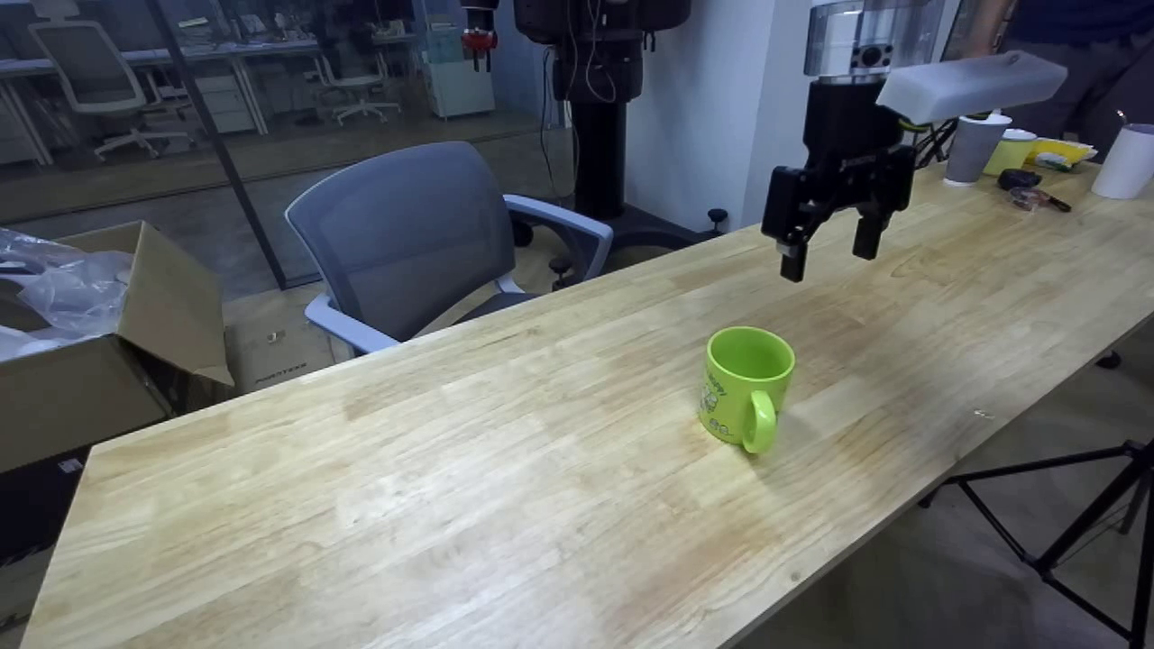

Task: Move the yellow mug to the right

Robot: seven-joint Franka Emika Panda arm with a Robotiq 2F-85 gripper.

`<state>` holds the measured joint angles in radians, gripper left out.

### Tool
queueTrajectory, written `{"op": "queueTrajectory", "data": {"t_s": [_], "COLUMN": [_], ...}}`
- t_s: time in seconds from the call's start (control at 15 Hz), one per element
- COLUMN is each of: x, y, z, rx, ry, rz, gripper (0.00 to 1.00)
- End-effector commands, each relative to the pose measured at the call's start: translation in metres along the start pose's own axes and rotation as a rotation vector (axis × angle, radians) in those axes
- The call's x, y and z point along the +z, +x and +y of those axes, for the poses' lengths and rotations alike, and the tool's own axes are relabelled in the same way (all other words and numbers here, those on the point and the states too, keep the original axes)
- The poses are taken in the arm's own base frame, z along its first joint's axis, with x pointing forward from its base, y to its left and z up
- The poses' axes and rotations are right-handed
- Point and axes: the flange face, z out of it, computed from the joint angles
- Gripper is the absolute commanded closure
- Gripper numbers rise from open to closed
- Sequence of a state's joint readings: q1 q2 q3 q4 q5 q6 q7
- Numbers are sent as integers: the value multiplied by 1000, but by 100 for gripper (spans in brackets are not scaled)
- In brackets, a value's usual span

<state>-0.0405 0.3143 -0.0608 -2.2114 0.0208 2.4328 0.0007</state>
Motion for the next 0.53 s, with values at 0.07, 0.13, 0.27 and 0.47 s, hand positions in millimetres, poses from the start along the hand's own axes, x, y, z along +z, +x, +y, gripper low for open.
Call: {"op": "queueTrajectory", "data": {"t_s": [0.07,0.13,0.27,0.47], "x": [10,10,13,13], "y": [9,3,2,2], "z": [-12,-8,-9,-8], "rx": [63,30,26,26], "ry": [-36,-18,-18,-18], "rz": [14,7,0,0], "gripper": [0,0,0,0]}}
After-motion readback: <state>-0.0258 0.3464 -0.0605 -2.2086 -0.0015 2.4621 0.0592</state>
